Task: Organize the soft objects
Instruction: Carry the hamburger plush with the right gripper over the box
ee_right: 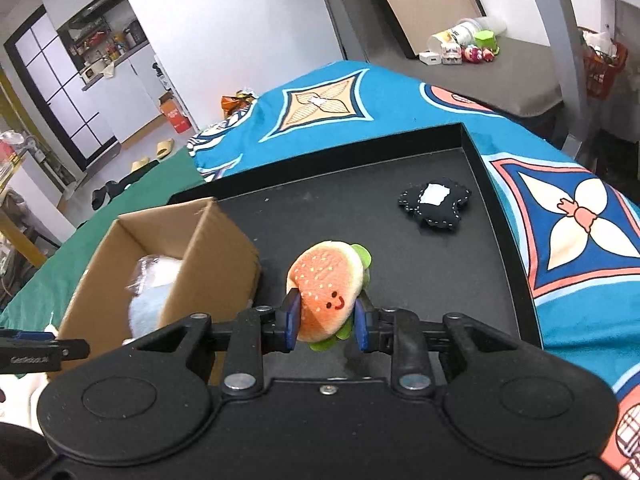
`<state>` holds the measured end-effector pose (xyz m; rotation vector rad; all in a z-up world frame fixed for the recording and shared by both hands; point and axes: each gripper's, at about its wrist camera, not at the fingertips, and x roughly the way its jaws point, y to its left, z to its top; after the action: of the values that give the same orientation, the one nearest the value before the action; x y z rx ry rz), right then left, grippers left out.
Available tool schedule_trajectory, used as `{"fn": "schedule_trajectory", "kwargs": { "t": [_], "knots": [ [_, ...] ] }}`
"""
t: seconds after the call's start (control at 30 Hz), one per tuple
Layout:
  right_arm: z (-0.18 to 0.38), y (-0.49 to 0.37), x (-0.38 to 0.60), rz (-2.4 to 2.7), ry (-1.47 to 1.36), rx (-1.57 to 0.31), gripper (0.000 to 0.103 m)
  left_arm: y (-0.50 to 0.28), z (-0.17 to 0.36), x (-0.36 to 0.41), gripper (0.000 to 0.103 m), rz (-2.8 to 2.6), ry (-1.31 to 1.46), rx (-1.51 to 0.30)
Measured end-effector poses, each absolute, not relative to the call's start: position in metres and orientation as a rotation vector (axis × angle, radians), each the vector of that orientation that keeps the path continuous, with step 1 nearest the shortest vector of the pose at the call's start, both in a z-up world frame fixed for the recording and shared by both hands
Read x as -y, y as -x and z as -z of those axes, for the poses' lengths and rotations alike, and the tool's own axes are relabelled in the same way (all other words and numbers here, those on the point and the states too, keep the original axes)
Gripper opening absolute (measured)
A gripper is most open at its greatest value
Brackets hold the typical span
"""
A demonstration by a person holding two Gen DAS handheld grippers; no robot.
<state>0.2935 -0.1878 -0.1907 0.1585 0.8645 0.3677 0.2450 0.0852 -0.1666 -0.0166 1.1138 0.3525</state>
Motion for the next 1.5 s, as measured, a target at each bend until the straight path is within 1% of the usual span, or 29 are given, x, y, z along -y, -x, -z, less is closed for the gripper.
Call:
{"fn": "schedule_trajectory", "kwargs": {
  "t": [0.27,0.7,0.77,0.83,0.93,1.0,1.07,1.27,1.5],
  "knots": [
    [0.163,-0.279,0.184,-0.399,-0.149,-0.778,0.027,-0.234,0.165,-0.089,0.052,-0.335,0.039,-1.085],
    [0.135,-0.262,0.161,-0.462,-0.126,-0.699,0.027,-0.224,0.170,-0.091,0.051,-0.269,0.063,-1.044],
    [0.132,-0.260,0.155,-0.473,-0.119,-0.698,0.027,-0.223,0.171,-0.095,0.048,-0.264,0.090,-1.046],
    [0.132,-0.259,0.148,-0.485,-0.109,-0.703,0.027,-0.223,0.172,-0.098,0.048,-0.257,0.112,-1.040],
    [0.131,-0.256,0.137,-0.500,-0.087,-0.706,0.027,-0.223,0.173,-0.102,0.044,-0.251,0.137,-1.039],
    [0.131,-0.255,0.131,-0.507,-0.080,-0.712,0.027,-0.223,0.175,-0.104,0.041,-0.248,0.153,-1.043],
    [0.132,-0.254,0.125,-0.518,-0.073,-0.719,0.027,-0.223,0.176,-0.108,0.032,-0.244,0.175,-1.045],
    [0.135,-0.252,0.105,-0.547,-0.064,-0.743,0.028,-0.222,0.180,-0.114,0.019,-0.230,0.222,-1.051],
    [0.139,-0.253,0.083,-0.590,-0.046,-0.792,0.028,-0.222,0.182,-0.121,0.016,-0.221,0.267,-1.054]
  ]
}}
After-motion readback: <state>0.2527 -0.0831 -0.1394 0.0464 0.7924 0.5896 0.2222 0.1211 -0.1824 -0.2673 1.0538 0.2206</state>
